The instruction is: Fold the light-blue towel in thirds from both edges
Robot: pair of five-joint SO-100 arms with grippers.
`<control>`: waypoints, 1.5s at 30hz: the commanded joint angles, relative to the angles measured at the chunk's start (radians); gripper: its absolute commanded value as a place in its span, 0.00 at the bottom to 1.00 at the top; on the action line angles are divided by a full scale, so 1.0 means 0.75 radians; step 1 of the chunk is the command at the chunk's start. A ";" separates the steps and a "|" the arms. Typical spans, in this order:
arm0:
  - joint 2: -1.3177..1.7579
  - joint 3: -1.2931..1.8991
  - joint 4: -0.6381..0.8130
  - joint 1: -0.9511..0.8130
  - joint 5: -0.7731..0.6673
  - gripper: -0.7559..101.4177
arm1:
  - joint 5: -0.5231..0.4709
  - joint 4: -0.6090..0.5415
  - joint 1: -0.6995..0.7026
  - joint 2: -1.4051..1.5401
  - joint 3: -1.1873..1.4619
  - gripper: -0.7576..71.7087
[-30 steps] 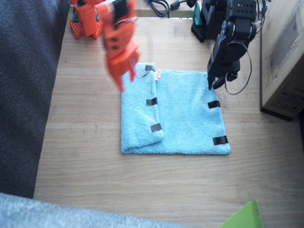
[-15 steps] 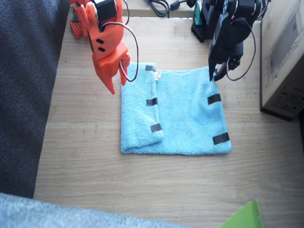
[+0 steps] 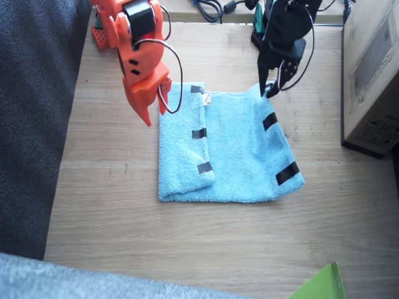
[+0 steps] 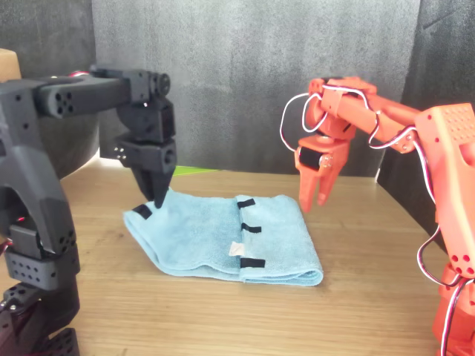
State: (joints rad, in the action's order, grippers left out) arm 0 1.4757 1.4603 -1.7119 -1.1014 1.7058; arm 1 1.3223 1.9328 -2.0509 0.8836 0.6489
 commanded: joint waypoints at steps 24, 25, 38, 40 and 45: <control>-0.818 -1.180 -0.366 0.366 0.008 0.01 | 0.029 0.014 -0.037 0.080 0.119 0.30; -0.884 -1.280 -0.407 0.378 0.008 0.01 | 0.029 0.014 -0.037 0.084 0.125 0.30; -1.000 -1.485 -0.464 0.560 -0.006 0.16 | 0.016 0.010 -0.006 0.090 0.153 0.30; -0.980 -1.501 -0.466 0.544 0.006 0.21 | 0.016 0.010 -0.006 0.086 0.153 0.30; -0.916 -1.569 -0.468 0.493 0.041 0.26 | 0.025 0.006 -0.002 0.080 0.153 0.31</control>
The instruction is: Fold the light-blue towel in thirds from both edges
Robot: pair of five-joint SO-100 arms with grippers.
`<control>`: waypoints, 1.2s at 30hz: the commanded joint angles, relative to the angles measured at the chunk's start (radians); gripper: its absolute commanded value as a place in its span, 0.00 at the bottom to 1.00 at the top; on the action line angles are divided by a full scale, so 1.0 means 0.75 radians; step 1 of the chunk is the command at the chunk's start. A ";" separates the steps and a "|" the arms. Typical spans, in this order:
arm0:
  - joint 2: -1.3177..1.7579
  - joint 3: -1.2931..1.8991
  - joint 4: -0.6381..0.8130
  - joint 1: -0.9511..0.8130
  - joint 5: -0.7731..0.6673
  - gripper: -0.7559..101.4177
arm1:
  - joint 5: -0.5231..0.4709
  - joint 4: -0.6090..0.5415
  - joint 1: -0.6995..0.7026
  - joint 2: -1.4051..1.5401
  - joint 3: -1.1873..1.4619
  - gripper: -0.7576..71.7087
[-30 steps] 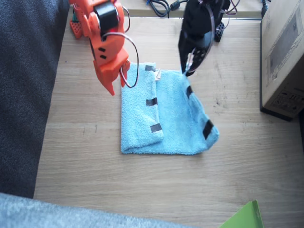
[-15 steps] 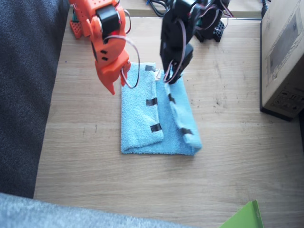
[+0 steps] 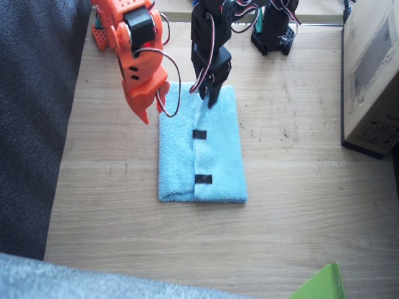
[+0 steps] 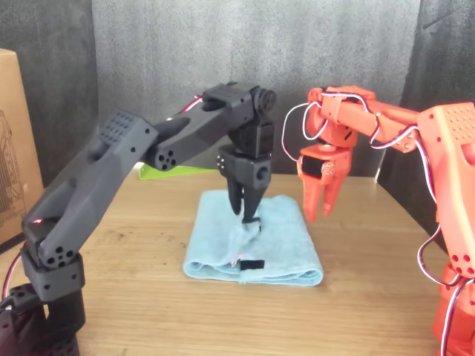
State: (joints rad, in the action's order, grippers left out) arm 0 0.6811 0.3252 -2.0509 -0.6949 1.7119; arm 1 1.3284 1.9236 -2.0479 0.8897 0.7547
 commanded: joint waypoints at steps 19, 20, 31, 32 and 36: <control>1.158 1.080 0.548 -1.070 -0.070 0.01 | -0.006 -0.311 0.393 0.994 0.761 0.01; 1.252 1.256 0.630 -1.094 -0.074 0.01 | -0.018 -0.368 0.413 1.076 0.906 0.01; 1.835 2.426 1.197 -1.180 -0.096 0.01 | -0.184 -0.777 0.683 1.649 1.867 0.01; 1.882 2.495 1.229 -1.180 -0.096 0.01 | -0.200 -0.798 0.716 1.659 1.906 0.01; 2.070 2.728 1.311 -1.160 -0.100 0.00 | -0.266 -0.892 0.802 1.781 2.088 0.01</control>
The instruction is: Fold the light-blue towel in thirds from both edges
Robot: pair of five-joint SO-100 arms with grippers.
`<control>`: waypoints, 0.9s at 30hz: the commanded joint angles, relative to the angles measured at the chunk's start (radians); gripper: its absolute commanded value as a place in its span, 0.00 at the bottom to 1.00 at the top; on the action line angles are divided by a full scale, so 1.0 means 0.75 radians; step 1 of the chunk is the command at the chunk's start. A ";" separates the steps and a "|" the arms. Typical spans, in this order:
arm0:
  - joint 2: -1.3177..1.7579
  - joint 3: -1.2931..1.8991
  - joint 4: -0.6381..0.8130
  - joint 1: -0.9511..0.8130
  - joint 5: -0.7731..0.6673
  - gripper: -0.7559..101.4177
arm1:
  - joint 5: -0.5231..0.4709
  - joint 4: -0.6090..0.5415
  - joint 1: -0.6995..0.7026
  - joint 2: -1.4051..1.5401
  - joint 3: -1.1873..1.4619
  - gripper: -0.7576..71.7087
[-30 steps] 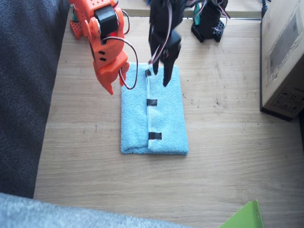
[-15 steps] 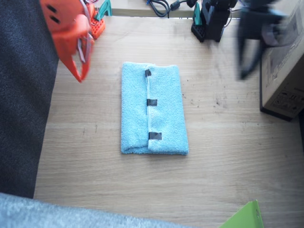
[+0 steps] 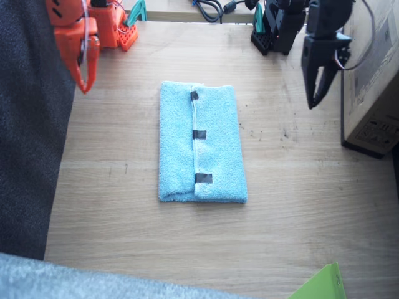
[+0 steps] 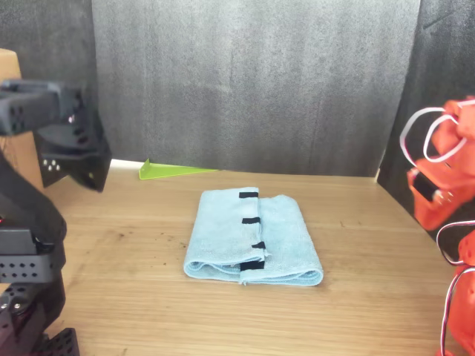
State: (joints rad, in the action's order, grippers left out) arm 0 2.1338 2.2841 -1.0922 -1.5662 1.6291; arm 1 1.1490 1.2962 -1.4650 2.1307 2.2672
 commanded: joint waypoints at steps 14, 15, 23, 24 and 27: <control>0.511 0.393 0.037 0.033 -0.031 0.00 | 0.131 -0.223 -0.025 0.458 0.415 0.01; 0.530 0.401 0.037 0.035 -0.035 0.00 | 0.162 -0.225 -0.027 0.477 0.423 0.01; 0.720 0.481 0.020 0.039 -0.051 0.00 | 0.327 -0.233 -0.043 0.607 0.479 0.01; 0.753 0.493 0.012 0.035 -0.053 0.00 | 0.356 -0.233 -0.043 0.610 0.479 0.01; 0.920 0.554 -0.025 0.020 -0.055 0.00 | 0.421 -0.241 -0.006 0.601 0.479 0.01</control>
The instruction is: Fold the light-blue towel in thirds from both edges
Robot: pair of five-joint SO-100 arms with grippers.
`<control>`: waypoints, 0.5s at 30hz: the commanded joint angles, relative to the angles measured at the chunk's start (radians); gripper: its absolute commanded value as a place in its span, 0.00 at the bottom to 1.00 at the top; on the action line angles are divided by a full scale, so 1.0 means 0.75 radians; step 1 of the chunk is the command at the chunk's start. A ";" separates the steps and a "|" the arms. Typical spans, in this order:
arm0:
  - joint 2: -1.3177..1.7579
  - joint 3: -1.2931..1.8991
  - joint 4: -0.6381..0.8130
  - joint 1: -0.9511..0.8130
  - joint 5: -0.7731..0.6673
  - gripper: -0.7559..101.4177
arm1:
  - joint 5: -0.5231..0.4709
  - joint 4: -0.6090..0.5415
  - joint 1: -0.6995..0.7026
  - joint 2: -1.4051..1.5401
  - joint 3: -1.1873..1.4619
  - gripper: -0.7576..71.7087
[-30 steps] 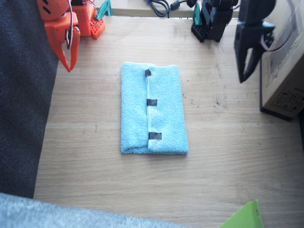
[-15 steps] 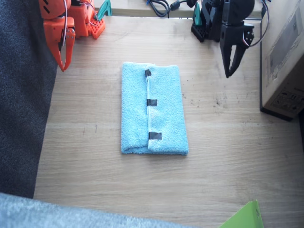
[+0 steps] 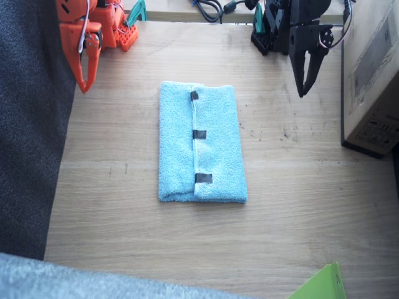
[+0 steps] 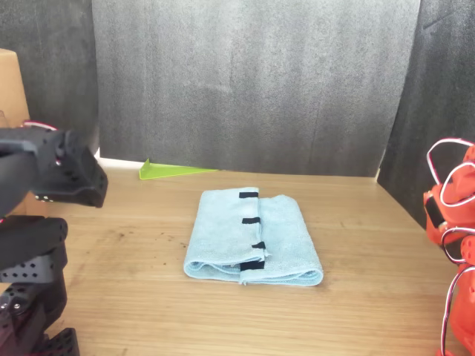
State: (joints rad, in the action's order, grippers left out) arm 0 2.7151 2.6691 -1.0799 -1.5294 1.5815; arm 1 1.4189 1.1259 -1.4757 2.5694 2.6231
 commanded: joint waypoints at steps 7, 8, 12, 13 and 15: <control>0.616 0.180 -0.209 -0.037 0.025 0.00 | 0.143 -0.004 0.072 0.022 0.004 0.01; 0.616 0.180 -0.209 -0.037 0.025 0.00 | 0.153 0.000 0.080 0.025 0.004 0.01; 0.616 0.180 -0.211 -0.035 0.029 0.00 | 0.190 0.031 0.104 0.082 0.022 0.02; 0.616 0.180 -0.211 -0.035 0.029 0.00 | 0.194 0.037 0.110 0.102 0.029 0.02; 0.616 0.180 -0.211 -0.033 0.029 0.00 | 0.196 0.061 0.115 0.162 0.045 0.02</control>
State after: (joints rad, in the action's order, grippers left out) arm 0 3.1692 2.7995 -1.2195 -1.5463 1.5785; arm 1 1.5463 1.1351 -1.3929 2.6246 2.6461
